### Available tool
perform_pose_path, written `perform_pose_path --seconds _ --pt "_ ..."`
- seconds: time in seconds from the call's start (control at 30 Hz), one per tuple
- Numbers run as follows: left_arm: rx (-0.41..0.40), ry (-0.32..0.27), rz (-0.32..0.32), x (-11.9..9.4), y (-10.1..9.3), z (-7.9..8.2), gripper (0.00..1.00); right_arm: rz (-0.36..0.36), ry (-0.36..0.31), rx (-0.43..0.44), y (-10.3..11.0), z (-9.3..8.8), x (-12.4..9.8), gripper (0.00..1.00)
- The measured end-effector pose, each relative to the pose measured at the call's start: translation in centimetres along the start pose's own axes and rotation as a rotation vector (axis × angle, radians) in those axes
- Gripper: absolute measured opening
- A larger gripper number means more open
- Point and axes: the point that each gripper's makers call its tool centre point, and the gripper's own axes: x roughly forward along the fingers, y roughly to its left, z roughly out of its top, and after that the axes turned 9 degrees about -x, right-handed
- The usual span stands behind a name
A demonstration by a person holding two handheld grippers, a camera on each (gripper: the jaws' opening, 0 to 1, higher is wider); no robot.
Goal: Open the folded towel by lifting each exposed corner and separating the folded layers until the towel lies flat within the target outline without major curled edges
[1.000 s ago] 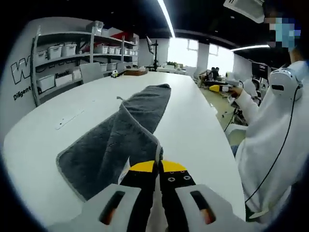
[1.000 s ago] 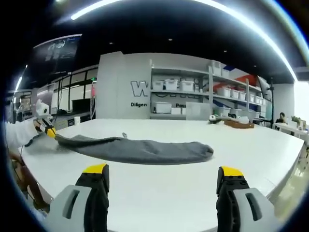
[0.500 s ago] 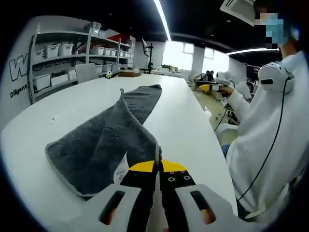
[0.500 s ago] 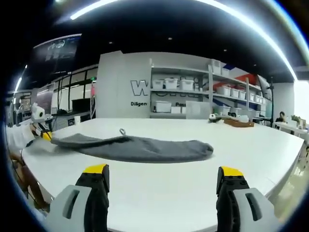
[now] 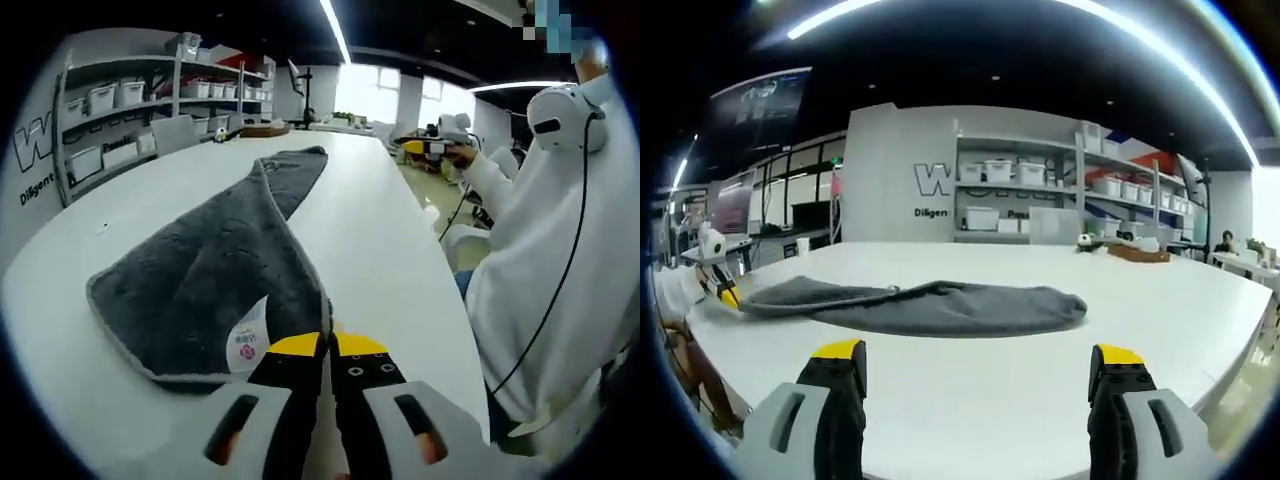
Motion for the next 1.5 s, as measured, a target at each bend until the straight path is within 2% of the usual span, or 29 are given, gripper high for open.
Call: perform_pose_path --seconds 0.07,0.2,0.37,0.57,0.63,0.7,0.73,0.87,0.97,1.1,1.27,1.5 --pt "-0.011 0.0 0.02 0.0 0.2 -0.2 0.03 0.004 0.002 0.0 0.2 0.0 0.1 0.92" --pt "-0.068 -0.052 0.047 -0.5 0.4 0.2 0.03 0.012 0.001 -0.001 0.4 0.1 0.2 0.92" --pt "-0.085 -0.054 0.103 -1.7 0.5 0.0 0.1 0.025 -0.002 0.008 0.9 0.3 0.7 0.91" --pt "-0.17 -0.223 0.21 -4.8 0.8 2.3 0.2 0.045 -0.018 0.021 2.0 1.2 2.5 0.9" --pt "-0.191 -0.258 0.25 -5.8 0.9 2.8 0.26 0.063 -0.023 0.029 2.7 1.6 3.4 0.9" --pt "-0.203 -0.298 0.276 -6.6 1.0 3.4 0.35 0.079 -0.027 0.032 3.4 1.9 4.1 0.9" --pt "-0.219 -0.333 0.297 -7.3 1.0 3.9 0.39 0.095 -0.028 0.035 4.0 2.1 4.7 0.9" --pt "-0.235 -0.393 0.335 -8.7 0.8 4.6 0.48 0.138 -0.033 0.031 5.8 2.9 6.3 0.9" --pt "-0.261 -0.41 0.371 -9.2 0.9 4.6 0.59 0.161 -0.029 0.026 7.1 3.2 7.5 0.9" --pt "-0.284 -0.401 0.419 -9.3 1.3 3.8 0.75 0.202 -0.031 0.039 9.0 3.6 9.0 0.9" --pt "-0.301 -0.365 0.453 -9.5 1.3 2.6 0.82 0.228 -0.038 0.013 10.8 3.9 10.9 0.88" --pt "-0.308 -0.402 0.46 -9.7 0.4 2.6 0.94 0.258 -0.031 0.005 13.0 4.2 13.3 0.87"
